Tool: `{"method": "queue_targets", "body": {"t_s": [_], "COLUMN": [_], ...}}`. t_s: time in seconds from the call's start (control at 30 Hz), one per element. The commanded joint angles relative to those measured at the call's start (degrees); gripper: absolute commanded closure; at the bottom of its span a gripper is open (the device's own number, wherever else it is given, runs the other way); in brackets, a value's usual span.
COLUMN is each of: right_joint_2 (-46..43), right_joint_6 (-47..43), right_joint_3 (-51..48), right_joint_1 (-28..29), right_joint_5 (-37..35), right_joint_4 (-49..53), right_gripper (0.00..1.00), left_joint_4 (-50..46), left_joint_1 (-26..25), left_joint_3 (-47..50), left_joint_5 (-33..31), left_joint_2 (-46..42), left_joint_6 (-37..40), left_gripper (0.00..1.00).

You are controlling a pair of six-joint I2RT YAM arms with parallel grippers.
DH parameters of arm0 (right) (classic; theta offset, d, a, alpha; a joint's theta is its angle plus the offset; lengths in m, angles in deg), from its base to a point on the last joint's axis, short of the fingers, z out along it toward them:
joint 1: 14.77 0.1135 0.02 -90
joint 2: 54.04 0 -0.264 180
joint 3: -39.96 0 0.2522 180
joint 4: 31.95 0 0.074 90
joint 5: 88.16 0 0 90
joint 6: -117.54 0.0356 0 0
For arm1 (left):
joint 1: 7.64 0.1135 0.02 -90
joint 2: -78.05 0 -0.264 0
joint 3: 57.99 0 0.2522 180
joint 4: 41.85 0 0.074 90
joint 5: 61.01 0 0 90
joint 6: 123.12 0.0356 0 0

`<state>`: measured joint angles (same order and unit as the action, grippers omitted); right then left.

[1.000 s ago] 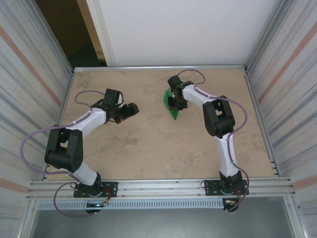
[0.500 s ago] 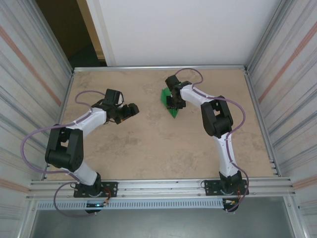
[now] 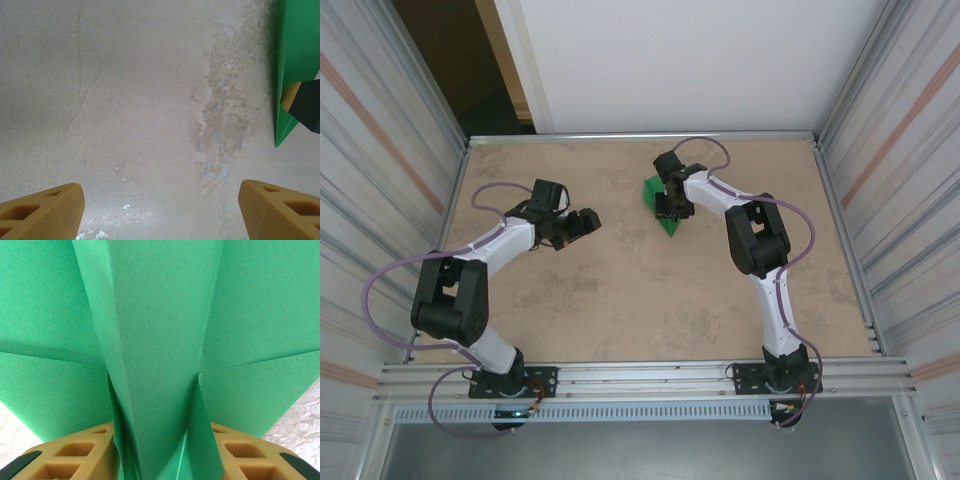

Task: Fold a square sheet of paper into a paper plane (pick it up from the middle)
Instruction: Move the paper plane to the top-center of the table.

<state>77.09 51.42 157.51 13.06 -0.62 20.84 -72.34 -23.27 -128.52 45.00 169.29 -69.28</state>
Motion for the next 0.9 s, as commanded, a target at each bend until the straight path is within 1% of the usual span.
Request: {"method": "queue_targets", "body": {"t_s": [0.0,0.13,0.3,0.63,0.7,0.77,0.87], "right_joint_2": [4.02,0.56,-4.84,-14.72,-18.29,-23.0,-32.2], "right_joint_6": [0.23,0.33,1.23,2.79,3.19,4.03,5.39], "right_joint_3": [-0.63,0.18,0.16,-2.44,-4.31,-7.96,-16.76], "right_joint_1": [-0.15,-0.13,-0.17,-0.85,-1.07,-1.59,-3.46], "right_joint_5": [-0.89,-0.28,0.34,-0.53,-2.08,-4.56,-9.1], "right_joint_4": [2.06,2.11,1.49,1.05,0.41,-1.32,-6.53], "right_gripper": [0.58,0.59,0.54,0.5,0.49,0.45,0.36], "left_joint_4": [-1.62,-1.93,-2.75,-4.58,-4.65,-4.12,-1.46], "left_joint_1": [0.09,0.05,0.1,0.19,0.45,0.69,0.7], "left_joint_3": [-1.3,-1.97,-2.89,-4.04,-4.01,-3.29,-0.21], "left_joint_5": [0.37,0.14,-0.89,-5.79,-7.52,-10.16,-15.97], "left_joint_2": [0.33,-0.18,-1.56,-5.13,-6.74,-8.88,-13.49], "left_joint_6": [1.05,1.26,1.6,2.58,2.9,3.26,4.61], "left_gripper": [0.19,0.18,0.18,0.18,0.18,0.16,0.11]}}
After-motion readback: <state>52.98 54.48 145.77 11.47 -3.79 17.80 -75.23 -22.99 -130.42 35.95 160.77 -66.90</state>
